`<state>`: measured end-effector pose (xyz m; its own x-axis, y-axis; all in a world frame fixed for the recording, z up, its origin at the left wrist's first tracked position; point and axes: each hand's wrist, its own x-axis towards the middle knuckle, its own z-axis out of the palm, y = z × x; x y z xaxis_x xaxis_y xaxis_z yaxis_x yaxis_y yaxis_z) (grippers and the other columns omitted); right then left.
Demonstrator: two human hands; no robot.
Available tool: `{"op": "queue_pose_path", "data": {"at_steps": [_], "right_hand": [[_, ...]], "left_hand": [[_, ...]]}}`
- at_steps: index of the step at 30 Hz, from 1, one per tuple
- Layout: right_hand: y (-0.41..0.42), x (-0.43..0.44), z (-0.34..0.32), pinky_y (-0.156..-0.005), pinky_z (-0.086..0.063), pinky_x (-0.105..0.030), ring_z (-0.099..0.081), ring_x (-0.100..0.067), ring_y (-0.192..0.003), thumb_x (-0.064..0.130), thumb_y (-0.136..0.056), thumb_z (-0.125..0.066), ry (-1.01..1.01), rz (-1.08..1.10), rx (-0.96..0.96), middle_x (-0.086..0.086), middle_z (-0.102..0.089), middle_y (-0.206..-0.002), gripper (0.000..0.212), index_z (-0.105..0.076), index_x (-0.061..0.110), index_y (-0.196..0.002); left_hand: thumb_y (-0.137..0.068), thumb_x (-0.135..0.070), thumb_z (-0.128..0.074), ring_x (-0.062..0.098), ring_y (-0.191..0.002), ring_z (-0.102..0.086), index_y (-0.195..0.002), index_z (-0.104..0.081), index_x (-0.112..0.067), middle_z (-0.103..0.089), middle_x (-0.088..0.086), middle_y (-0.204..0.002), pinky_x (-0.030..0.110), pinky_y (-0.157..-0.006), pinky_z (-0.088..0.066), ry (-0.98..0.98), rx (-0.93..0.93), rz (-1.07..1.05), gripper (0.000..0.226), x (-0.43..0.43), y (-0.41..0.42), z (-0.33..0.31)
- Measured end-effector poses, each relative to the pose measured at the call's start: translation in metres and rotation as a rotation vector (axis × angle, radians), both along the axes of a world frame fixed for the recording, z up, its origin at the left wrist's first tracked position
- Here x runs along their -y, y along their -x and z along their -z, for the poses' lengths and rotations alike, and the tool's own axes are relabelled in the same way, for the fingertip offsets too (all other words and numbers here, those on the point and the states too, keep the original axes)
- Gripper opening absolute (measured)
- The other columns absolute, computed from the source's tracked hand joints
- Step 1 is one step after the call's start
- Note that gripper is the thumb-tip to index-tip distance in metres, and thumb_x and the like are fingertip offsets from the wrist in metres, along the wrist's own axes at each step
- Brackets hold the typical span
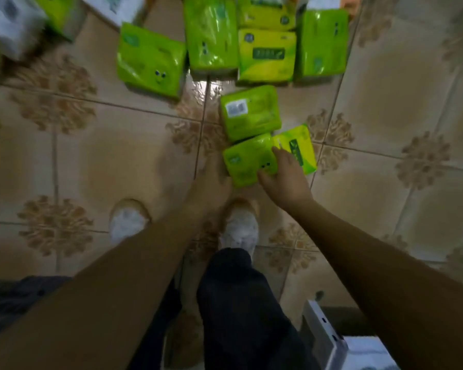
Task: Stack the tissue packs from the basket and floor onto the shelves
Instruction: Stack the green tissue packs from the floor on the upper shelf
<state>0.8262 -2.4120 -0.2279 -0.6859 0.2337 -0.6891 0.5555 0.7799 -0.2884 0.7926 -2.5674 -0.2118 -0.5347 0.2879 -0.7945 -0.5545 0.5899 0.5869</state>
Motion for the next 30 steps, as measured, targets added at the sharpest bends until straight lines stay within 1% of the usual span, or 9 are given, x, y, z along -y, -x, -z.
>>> {"op": "queue_pose_path", "data": {"at_steps": [3, 5, 7, 11, 14, 18, 22, 26, 30], "right_hand": [[0.002, -0.002, 0.034, -0.106, -0.024, -0.036, -0.032, -0.031, -0.133, 0.024, -0.085, -0.062, 0.050, 0.128, 0.008, -0.019, -0.036, -0.143, 0.071, -0.026, 0.001, -0.143], [0.004, -0.001, 0.045, -0.106, -0.027, -0.039, -0.034, -0.033, -0.132, 0.030, -0.081, -0.063, 0.056, 0.209, 0.012, -0.019, -0.038, -0.141, 0.079, -0.024, 0.001, -0.144], [0.005, 0.003, 0.047, -0.105, -0.030, -0.042, -0.035, -0.035, -0.129, 0.035, -0.078, -0.062, 0.058, 0.304, 0.040, -0.020, -0.040, -0.138, 0.084, -0.023, 0.003, -0.145], [0.005, 0.018, 0.020, -0.094, -0.035, -0.034, -0.043, -0.030, -0.119, 0.037, -0.074, -0.052, 0.171, 0.507, 0.076, -0.019, -0.043, -0.128, 0.073, -0.037, 0.002, -0.137], [0.006, 0.032, -0.026, -0.090, -0.039, -0.036, -0.045, -0.029, -0.114, 0.019, -0.085, -0.054, 0.262, 0.498, 0.060, -0.019, -0.048, -0.115, 0.050, -0.043, -0.004, -0.129], [0.023, 0.061, -0.136, -0.097, -0.032, -0.033, -0.037, -0.030, -0.125, 0.007, -0.091, -0.051, 0.321, 0.391, 0.051, -0.018, -0.043, -0.129, 0.052, -0.032, 0.002, -0.139], [0.048, 0.081, -0.272, -0.098, -0.041, -0.039, -0.041, -0.030, -0.125, 0.009, -0.095, -0.046, 0.466, 0.288, 0.067, -0.017, -0.038, -0.138, 0.049, -0.032, 0.007, -0.142], [0.075, 0.104, -0.418, -0.086, -0.037, -0.020, -0.041, -0.024, -0.127, 0.008, -0.095, -0.048, 0.596, 0.245, 0.045, -0.015, -0.038, -0.141, 0.044, -0.040, 0.007, -0.138], [0.096, 0.147, -0.534, -0.083, -0.036, -0.012, -0.044, -0.020, -0.124, 0.009, -0.092, -0.053, 0.676, 0.136, -0.096, -0.012, -0.044, -0.139, 0.042, -0.046, 0.005, -0.134]], "left_hand": [[-0.088, -0.028, -0.051, 0.017, -0.110, -0.059, -0.143, -0.027, -0.011, -0.056, 0.006, -0.124, 0.027, -0.089, -0.048, 0.026, 0.082, -0.088, 0.063, -0.015, -0.011, 0.050], [-0.095, -0.018, -0.048, 0.018, -0.105, -0.056, -0.142, -0.028, -0.016, -0.054, -0.001, -0.114, 0.017, -0.073, -0.046, 0.027, 0.186, -0.184, 0.051, -0.023, -0.015, 0.066], [-0.096, -0.007, -0.045, 0.010, -0.089, -0.057, -0.122, -0.038, -0.023, -0.055, -0.006, -0.100, 0.009, -0.062, -0.047, 0.025, 0.229, -0.266, 0.031, -0.030, -0.015, 0.069], [-0.096, -0.010, -0.047, 0.024, -0.111, -0.054, -0.139, -0.034, -0.011, -0.051, 0.012, -0.128, 0.037, -0.094, -0.047, 0.050, 0.292, -0.420, 0.044, -0.012, -0.013, 0.048], [-0.097, -0.017, -0.047, 0.027, -0.117, -0.052, -0.140, -0.032, -0.011, -0.048, 0.012, -0.131, 0.043, -0.099, -0.045, 0.063, 0.309, -0.497, 0.045, 0.011, -0.016, 0.004], [-0.098, -0.023, -0.045, 0.031, -0.118, -0.052, -0.139, -0.034, -0.012, -0.045, 0.014, -0.138, 0.049, -0.097, -0.046, 0.103, 0.243, -0.549, 0.044, 0.046, -0.005, -0.109], [-0.101, -0.026, -0.039, 0.025, -0.112, -0.052, -0.142, -0.031, -0.017, -0.043, 0.006, -0.131, 0.041, -0.092, -0.048, 0.084, 0.207, -0.629, 0.043, 0.078, 0.016, -0.248], [-0.100, -0.023, -0.042, 0.024, -0.113, -0.050, -0.140, -0.036, -0.013, -0.046, 0.005, -0.133, 0.042, -0.095, -0.047, 0.066, 0.142, -0.767, 0.043, 0.109, 0.030, -0.387], [-0.098, -0.012, -0.042, 0.021, -0.107, -0.052, -0.134, -0.044, -0.006, -0.052, 0.014, -0.131, 0.029, -0.085, -0.043, 0.057, -0.095, -0.979, 0.036, 0.139, 0.037, -0.500]]}}
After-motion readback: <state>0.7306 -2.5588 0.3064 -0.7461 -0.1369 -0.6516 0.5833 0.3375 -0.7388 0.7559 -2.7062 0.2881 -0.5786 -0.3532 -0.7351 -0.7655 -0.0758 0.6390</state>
